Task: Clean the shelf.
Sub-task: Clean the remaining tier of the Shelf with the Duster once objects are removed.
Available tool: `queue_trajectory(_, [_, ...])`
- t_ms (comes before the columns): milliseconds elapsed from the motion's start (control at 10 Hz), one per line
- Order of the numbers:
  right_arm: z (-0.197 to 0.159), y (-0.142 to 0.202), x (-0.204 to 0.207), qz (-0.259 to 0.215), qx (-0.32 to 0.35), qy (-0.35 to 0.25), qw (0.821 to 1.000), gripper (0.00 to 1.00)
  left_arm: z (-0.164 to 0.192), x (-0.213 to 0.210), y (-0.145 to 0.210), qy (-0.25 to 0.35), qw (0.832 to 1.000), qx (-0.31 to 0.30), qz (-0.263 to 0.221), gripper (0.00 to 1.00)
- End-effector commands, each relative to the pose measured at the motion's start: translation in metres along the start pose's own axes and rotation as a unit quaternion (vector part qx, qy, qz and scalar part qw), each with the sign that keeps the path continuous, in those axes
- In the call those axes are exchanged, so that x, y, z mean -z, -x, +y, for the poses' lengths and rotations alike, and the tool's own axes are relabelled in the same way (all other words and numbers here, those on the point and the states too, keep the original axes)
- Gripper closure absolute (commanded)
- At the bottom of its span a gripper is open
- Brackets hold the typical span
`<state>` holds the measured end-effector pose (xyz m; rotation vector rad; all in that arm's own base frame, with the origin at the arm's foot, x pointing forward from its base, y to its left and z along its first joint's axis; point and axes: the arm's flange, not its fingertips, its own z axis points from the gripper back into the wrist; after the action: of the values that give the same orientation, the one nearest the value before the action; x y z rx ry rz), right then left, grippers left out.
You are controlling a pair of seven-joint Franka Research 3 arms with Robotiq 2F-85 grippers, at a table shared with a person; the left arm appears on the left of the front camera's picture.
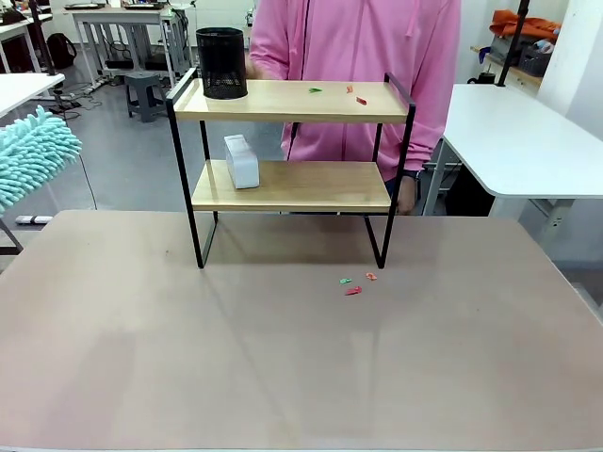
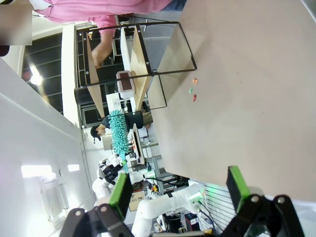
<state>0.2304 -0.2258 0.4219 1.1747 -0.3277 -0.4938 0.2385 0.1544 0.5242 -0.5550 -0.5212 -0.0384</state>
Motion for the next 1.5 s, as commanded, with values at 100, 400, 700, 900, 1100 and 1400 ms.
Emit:
queue_trajectory(100, [0.0,0.001,0.0,0.0,-0.013,-0.001,1.0,0.0,0.001,0.0,0.0,0.01,1.0,0.008,-0.002,0.88])
queue_trajectory(400, [0.0,0.001,0.0,0.0,-0.013,-0.001,1.0,0.0,0.001,0.0,0.0,0.01,1.0,0.008,-0.002,0.88])
queue_trajectory(700, [0.0,0.001,0.0,0.0,-0.013,-0.001,1.0,0.0,-0.009,-0.005,-0.014,0.005,1.0,0.01,-0.004,0.88])
queue_trajectory(900, [0.0,0.001,0.0,0.0,-0.013,-0.001,1.0,0.0,-0.041,-0.033,-0.067,-0.014,0.999,0.01,-0.027,0.88])
queue_trajectory(1100, [0.0,0.001,0.0,0.0,-0.013,-0.001,1.0,0.0,-0.093,-0.067,-0.129,-0.078,0.997,-0.022,-0.019,0.88])
queue_trajectory(1400, [0.0,0.001,0.0,0.0,-0.013,-0.001,1.0,0.0,-0.173,-0.063,-0.191,-0.082,0.996,0.031,0.018,0.88])
